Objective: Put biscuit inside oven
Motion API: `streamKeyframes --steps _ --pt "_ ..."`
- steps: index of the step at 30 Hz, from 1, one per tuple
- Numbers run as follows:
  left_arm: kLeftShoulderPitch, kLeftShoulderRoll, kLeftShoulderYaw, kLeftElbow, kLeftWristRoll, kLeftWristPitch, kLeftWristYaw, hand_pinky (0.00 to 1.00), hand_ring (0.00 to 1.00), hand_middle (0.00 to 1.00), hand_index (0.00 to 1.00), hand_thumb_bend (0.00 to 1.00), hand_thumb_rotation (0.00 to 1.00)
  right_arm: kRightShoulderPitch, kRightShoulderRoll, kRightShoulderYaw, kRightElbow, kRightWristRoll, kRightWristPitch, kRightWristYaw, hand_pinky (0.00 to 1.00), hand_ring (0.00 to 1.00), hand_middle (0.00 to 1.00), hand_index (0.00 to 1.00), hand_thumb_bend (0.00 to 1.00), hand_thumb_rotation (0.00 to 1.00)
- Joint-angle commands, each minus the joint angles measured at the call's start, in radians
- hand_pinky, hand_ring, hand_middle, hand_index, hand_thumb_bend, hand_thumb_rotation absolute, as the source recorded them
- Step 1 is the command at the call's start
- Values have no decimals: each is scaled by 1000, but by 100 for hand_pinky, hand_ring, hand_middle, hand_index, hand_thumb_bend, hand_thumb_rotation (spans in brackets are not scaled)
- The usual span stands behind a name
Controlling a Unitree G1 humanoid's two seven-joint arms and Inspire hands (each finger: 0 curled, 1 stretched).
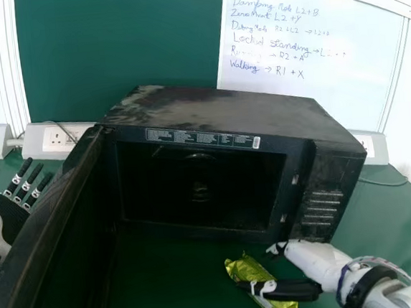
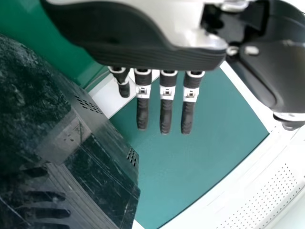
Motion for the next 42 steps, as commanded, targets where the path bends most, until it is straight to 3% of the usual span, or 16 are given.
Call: streamKeyframes --steps 1,8,18,23,28,31,42 --pt "-8 6 -6 -10 -17 3 2 77 79 79 76 47 13 -37 -18 19 8 -17 -8 28 75 84 85 86 100 29" --pt "-7 8 -7 -18 -11 1 1 78 79 79 75 46 15 -81 -5 82 21 -54 -7 88 76 87 89 89 100 25" --pt "-10 16 -4 -16 -27 6 21 81 82 81 77 47 14 -103 31 154 56 -158 -32 139 87 98 96 96 100 27" --pt "-7 29 -2 -10 -26 10 1 85 85 85 82 44 17 -97 56 163 79 -215 -64 146 88 98 96 97 100 27" --pt "-11 30 -4 1 -19 6 -4 82 82 79 75 46 15 -85 83 162 102 -292 -102 154 88 97 97 97 100 29" --pt "-14 41 -4 16 -11 7 -23 84 84 82 79 47 16 -79 102 155 120 -323 -123 163 89 97 97 97 100 29" --pt "-11 42 0 10 -4 9 -28 82 82 81 78 46 16 -68 148 101 225 -340 -162 170 88 95 94 94 100 31"
